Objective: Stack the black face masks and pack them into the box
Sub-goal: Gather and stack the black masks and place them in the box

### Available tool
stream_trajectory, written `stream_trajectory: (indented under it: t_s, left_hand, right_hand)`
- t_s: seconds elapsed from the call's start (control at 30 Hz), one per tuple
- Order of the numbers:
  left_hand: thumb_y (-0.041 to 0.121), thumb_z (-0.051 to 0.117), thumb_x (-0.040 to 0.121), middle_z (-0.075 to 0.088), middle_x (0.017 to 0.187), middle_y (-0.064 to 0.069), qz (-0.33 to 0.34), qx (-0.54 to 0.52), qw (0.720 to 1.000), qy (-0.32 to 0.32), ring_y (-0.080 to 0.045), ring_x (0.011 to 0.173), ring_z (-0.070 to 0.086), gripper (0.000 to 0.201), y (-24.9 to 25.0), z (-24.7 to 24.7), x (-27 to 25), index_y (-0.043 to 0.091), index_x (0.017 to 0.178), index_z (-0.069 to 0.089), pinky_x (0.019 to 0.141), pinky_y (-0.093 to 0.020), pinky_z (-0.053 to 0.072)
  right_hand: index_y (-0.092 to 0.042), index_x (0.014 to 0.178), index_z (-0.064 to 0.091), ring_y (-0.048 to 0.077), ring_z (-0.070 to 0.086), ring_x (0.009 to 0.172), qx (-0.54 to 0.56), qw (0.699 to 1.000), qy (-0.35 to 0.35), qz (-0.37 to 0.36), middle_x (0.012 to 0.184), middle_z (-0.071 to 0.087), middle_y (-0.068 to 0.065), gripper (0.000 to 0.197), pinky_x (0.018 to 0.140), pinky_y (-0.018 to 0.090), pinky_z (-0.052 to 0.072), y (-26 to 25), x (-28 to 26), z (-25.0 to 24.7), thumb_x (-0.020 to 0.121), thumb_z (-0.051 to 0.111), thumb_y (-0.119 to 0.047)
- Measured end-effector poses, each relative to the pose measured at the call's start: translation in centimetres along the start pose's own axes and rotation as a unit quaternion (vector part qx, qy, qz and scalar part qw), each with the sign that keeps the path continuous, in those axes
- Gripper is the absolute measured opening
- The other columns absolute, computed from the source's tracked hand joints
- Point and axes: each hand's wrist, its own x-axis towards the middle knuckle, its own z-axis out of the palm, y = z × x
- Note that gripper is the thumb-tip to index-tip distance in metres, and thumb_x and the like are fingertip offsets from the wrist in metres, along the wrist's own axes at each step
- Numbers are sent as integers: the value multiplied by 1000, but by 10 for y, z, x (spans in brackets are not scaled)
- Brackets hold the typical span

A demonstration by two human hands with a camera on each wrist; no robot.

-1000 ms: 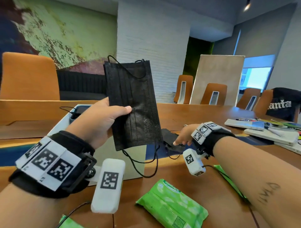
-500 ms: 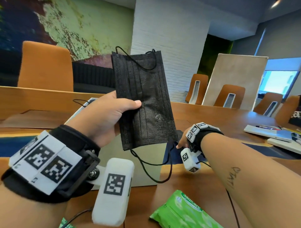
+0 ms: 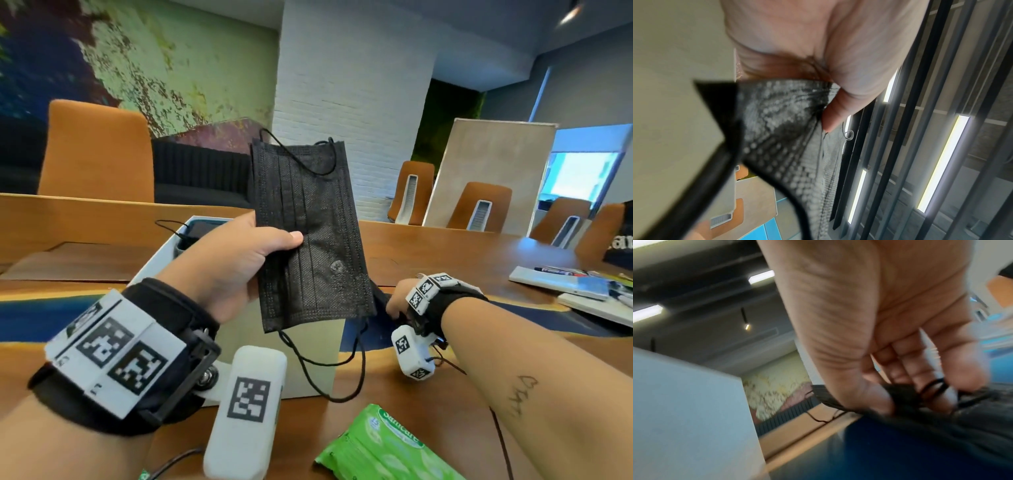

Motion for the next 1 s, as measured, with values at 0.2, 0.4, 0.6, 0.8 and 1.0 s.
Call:
stream_trajectory:
  t_s: [0.2, 0.4, 0.6, 0.8, 1.0]
  left_hand:
    - [-1, 44, 94, 70, 87, -9, -51, 19, 997, -46, -21, 77, 65, 22, -12, 12, -4, 9, 101, 61, 78, -37, 54]
    - [1, 40, 95, 68, 83, -11, -122, 41, 990, -60, -20, 68, 65, 21, -32, 27, -11, 8, 102, 58, 57, -28, 55]
    - [11, 47, 97, 67, 79, -12, -155, 20, 987, -30, -22, 67, 64, 13, -36, 46, -24, 6, 94, 58, 61, -32, 56]
    - [34, 45, 99, 74, 94, -12, -117, -47, 992, 3, -24, 81, 68, 34, -14, 44, -36, 8, 111, 63, 68, -36, 54]
    - [46, 33, 100, 74, 99, -8, -53, -61, 994, 70, -23, 89, 70, 46, -2, -7, -68, 16, 115, 64, 74, -37, 52]
  right_hand:
    - [-9, 76, 47, 20, 50, 66, 467, 882, 16, -63, 79, 51, 10, 14, 63, 30, 45, 44, -35, -17, 89, 47, -5]
    - [-9, 104, 44, 23, 53, 74, 750, 624, 39, -216, 89, 52, 14, 24, 64, 31, 49, 78, -105, -24, 88, 31, 3]
    - [-10, 109, 54, 17, 65, 80, 844, 456, 57, -278, 94, 66, 7, 29, 74, 27, 54, 91, -173, -49, 89, 33, -1]
    - [-4, 126, 54, 23, 65, 97, 877, 341, -2, -340, 111, 67, 12, 57, 84, 32, 55, 54, -210, -57, 69, 58, -5]
    - [-1, 116, 62, 29, 62, 104, 866, 301, -137, -374, 118, 65, 18, 90, 93, 37, 50, -29, -218, -42, 30, 85, -12]
